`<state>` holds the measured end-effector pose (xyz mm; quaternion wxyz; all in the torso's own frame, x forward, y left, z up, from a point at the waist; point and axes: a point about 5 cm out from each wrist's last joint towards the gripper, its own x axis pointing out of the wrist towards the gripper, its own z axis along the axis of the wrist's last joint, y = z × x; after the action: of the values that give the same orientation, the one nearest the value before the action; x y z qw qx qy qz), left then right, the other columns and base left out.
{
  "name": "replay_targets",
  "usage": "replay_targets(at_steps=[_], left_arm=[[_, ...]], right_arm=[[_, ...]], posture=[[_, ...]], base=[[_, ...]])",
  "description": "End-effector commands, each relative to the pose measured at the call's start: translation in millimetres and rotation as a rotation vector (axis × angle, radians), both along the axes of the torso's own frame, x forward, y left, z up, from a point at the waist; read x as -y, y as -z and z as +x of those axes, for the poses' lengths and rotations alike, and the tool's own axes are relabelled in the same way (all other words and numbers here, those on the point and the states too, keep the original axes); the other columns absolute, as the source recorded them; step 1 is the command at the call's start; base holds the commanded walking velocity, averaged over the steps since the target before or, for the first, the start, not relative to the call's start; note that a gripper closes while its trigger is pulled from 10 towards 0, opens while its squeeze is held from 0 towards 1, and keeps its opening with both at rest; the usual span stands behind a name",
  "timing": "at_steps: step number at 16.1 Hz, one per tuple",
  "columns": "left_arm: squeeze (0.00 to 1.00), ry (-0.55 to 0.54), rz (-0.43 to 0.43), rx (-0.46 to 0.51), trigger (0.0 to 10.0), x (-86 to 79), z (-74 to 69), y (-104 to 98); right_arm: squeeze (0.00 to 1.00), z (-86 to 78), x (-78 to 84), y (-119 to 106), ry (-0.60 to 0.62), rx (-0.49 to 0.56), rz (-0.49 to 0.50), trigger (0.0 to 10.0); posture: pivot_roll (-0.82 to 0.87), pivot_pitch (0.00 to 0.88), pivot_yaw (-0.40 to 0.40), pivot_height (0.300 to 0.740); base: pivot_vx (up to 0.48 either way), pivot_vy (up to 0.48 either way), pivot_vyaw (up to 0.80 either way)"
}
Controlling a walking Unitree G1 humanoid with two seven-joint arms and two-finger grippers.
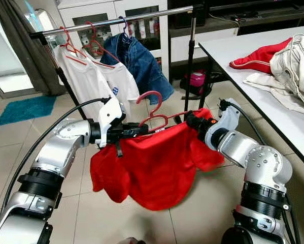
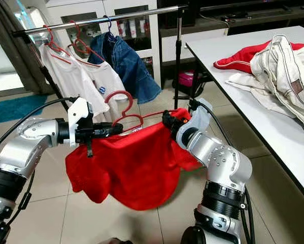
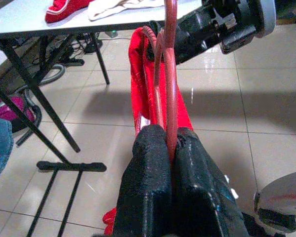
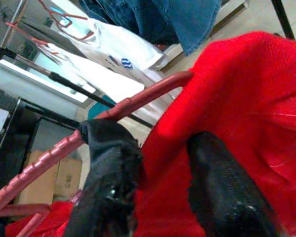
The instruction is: Hang hanger
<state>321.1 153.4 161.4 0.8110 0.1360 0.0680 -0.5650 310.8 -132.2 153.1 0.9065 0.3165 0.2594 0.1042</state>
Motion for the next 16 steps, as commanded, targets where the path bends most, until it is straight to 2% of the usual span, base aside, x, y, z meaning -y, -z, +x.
replay_targets(at_steps=[1, 4, 10, 12, 16], left_arm=[[0.0, -0.003, -0.026, 0.029, 0.0, -2.1, 0.5, -9.8], [0.0, -0.029, -0.011, 0.035, 0.0, -5.4, 2.2, -10.4], [0.0, -0.118, 0.078, 0.065, 0.0, -15.8, 9.4, -5.2], [0.0, -0.111, 0.117, 0.061, 0.0, -17.8, 8.4, -0.5], [0.0, -0.044, 0.138, 0.014, 0.0, -16.1, 0.7, 6.4]], right_arm=[[0.0, 1.2, -3.0, -2.3, -0.004, 0.008, 0.015, 0.0], [0.0, 1.5, -2.4, -2.3, 0.0, 0.007, 0.011, 0.0], [0.0, 3.7, 2.3, -4.1, 0.038, 0.022, 0.011, 0.0], [0.0, 5.0, 7.6, -5.2, 0.066, 0.026, 0.009, 0.0], [0.0, 8.2, 12.0, -8.2, 0.09, 0.039, 0.01, 0.0]], posture=[[-0.15, 0.0, 0.145, 0.719], [-0.15, 0.0, 0.145, 0.719], [-0.14, 0.0, 0.143, 0.719], [-0.15, 0.0, 0.146, 0.719], [-0.15, 0.0, 0.149, 0.719]], base=[[0.0, 0.0, 0.0], [0.0, 0.0, 0.0], [0.0, 0.0, 0.0], [0.0, 0.0, 0.0], [0.0, 0.0, 0.0]])
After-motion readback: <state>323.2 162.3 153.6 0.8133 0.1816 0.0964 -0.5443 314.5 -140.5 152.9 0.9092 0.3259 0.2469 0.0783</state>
